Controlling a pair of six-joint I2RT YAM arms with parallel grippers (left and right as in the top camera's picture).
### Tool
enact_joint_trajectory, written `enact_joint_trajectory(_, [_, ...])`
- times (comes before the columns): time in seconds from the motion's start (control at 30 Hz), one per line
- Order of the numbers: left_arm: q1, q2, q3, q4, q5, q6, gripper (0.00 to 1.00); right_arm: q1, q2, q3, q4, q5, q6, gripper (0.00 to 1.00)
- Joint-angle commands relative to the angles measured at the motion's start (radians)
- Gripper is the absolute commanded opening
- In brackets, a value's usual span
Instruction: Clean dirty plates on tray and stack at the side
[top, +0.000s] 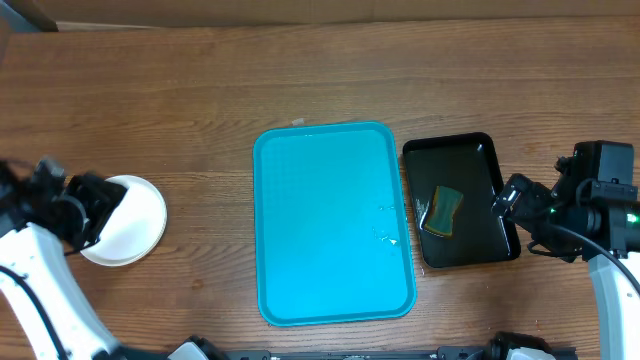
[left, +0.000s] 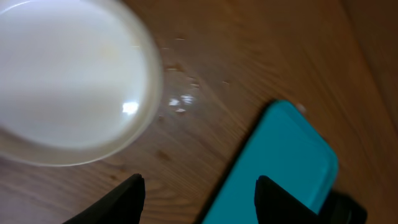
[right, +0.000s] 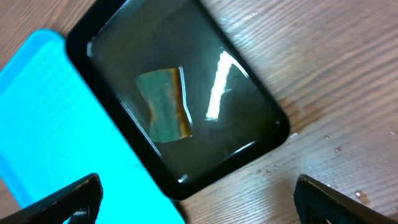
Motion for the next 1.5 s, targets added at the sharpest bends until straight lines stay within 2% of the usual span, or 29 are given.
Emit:
enact_joint_trajectory(0.0, [-0.208, -0.11, 0.093, -0.061, 0.082, 0.216, 0.6, -0.006, -0.009, 0.016, 0.014, -0.125, -0.093, 1.0])
enact_joint_trajectory(0.03, [-0.332, -0.151, 0.099, -0.066, 0.04, 0.238, 0.61, -0.006, -0.009, 0.016, 0.016, -0.177, -0.116, 1.0])
enact_joint_trajectory(0.17, [-0.598, -0.203, 0.099, -0.069, -0.058, 0.273, 0.64, -0.006, -0.009, 0.016, 0.015, -0.211, -0.118, 1.0])
enact_joint_trajectory(0.27, [-0.774, -0.206, 0.099, -0.069, -0.171, 0.278, 0.71, -0.006, -0.009, 0.016, 0.035, -0.212, -0.12, 1.0])
enact_joint_trajectory(0.37, [-0.921, -0.2, 0.099, -0.069, -0.262, 0.277, 0.85, -0.005, -0.009, 0.016, 0.077, -0.28, -0.189, 1.0])
enact_joint_trajectory(0.4, [-0.958, -0.2, 0.099, -0.069, -0.283, 0.277, 0.99, 0.001, -0.009, 0.016, 0.084, -0.343, -0.238, 1.0])
enact_joint_trajectory(0.53, [-1.081, -0.199, 0.099, -0.074, -0.36, 0.273, 1.0, 0.049, -0.013, 0.017, 0.087, -0.406, -0.274, 1.0])
enact_joint_trajectory(0.67, [-1.119, -0.194, 0.098, -0.096, -0.357, 0.274, 1.0, 0.069, -0.018, 0.018, 0.071, -0.399, -0.258, 1.0])
enact_joint_trajectory(1.33, [-1.118, -0.105, 0.098, -0.095, -0.357, 0.274, 1.0, 0.071, -0.032, 0.015, 0.047, -0.381, -0.266, 1.0])
enact_joint_trajectory(1.4, [-1.118, -0.097, 0.098, -0.095, -0.357, 0.274, 1.0, 0.071, -0.068, 0.009, 0.078, -0.345, -0.267, 1.0])
enact_joint_trajectory(1.47, [-1.118, -0.086, 0.098, -0.095, -0.357, 0.274, 1.0, 0.071, -0.132, -0.017, 0.189, -0.346, -0.267, 1.0])
